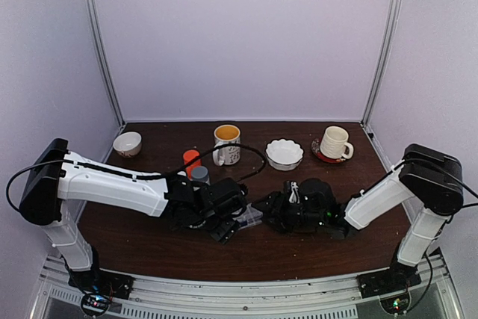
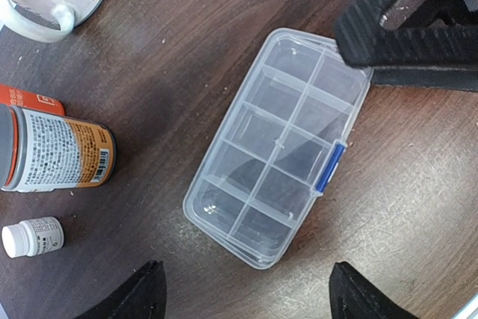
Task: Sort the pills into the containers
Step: Open the pill container at the center of the board.
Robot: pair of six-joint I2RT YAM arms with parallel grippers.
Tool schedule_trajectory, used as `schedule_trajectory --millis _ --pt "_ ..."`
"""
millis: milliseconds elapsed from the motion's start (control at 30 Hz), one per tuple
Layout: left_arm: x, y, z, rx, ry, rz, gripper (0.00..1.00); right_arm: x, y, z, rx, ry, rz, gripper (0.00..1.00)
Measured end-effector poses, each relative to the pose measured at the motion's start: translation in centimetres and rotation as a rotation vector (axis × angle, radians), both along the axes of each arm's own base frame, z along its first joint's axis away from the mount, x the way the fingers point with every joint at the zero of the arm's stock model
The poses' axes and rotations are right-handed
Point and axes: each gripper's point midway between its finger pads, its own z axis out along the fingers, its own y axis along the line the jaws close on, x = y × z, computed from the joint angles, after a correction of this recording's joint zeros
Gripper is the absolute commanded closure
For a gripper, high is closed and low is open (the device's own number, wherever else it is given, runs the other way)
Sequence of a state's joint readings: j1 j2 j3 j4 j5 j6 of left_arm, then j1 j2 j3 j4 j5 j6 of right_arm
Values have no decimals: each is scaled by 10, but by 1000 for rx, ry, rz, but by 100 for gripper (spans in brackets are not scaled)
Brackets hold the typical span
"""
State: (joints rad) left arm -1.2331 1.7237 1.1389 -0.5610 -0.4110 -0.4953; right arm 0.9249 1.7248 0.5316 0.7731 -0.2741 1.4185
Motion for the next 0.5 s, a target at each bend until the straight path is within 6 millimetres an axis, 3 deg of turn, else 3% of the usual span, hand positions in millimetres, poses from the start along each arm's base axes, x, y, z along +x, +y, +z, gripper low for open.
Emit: schedule_trajectory --millis 500 --pt "1 0 0 -3 5 -2 21 7 13 14 46 -23 11 32"
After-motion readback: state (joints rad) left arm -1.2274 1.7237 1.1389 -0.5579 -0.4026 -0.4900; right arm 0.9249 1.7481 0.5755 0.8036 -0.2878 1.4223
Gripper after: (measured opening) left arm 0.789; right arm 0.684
